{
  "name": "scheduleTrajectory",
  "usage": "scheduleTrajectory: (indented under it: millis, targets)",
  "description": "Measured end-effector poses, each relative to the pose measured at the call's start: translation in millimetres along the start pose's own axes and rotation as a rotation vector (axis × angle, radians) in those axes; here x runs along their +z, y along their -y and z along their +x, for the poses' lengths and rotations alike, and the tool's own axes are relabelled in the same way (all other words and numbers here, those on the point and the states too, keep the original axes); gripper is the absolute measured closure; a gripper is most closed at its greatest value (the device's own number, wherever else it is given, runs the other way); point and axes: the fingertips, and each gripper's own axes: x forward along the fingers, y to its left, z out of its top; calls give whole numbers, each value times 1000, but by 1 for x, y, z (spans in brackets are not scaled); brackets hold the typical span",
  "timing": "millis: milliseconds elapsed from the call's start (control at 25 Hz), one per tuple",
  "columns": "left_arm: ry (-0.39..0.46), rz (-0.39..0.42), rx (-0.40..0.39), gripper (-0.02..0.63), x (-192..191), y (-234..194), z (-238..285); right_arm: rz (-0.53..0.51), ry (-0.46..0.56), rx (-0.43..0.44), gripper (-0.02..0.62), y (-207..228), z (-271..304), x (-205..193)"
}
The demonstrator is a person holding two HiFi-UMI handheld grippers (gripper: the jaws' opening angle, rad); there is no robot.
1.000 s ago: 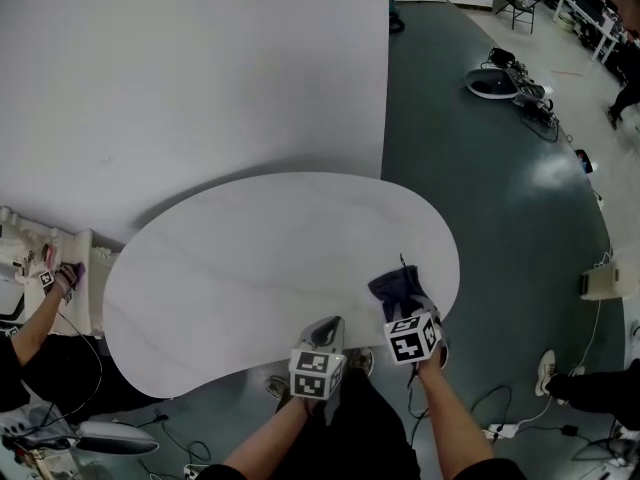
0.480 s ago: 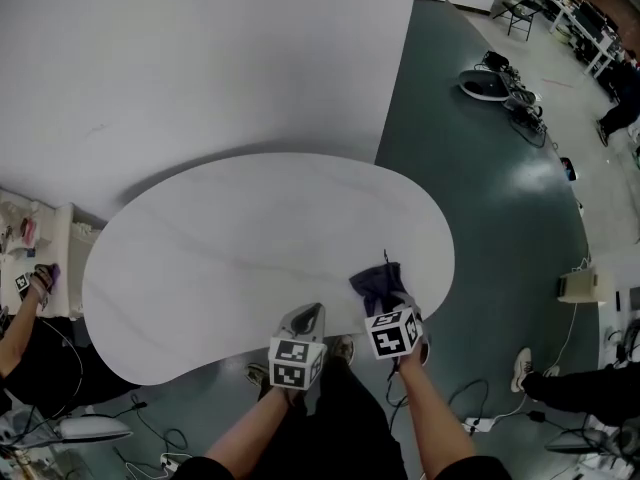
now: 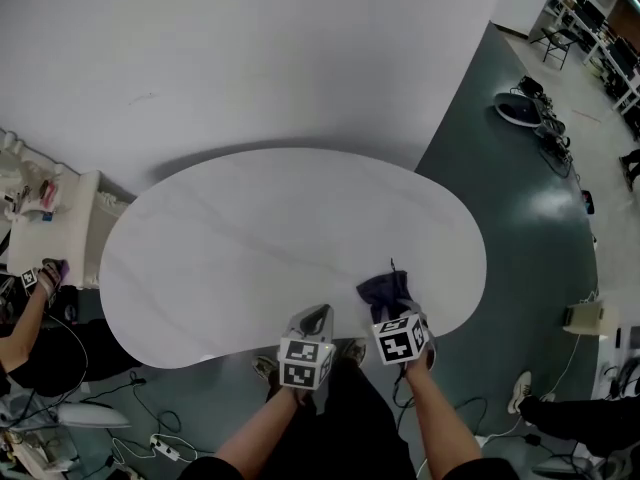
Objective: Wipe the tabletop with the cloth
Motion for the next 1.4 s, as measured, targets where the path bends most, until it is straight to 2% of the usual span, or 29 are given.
scheduleTrajectory:
  millis: [320, 840, 1200, 1400]
  targets:
    - [9, -49, 57, 603, -14, -36, -28, -81, 5, 46, 555, -55, 8, 26]
    - [19, -111, 131, 603, -35, -93, -75, -131, 2, 95, 554, -124, 15, 52]
    - [40, -134, 162, 603, -43, -136, -107, -135, -9, 98, 554, -163, 19, 69]
    - [41, -100, 149, 603, -47, -154, -126, -115, -12, 89, 554, -184, 21, 80]
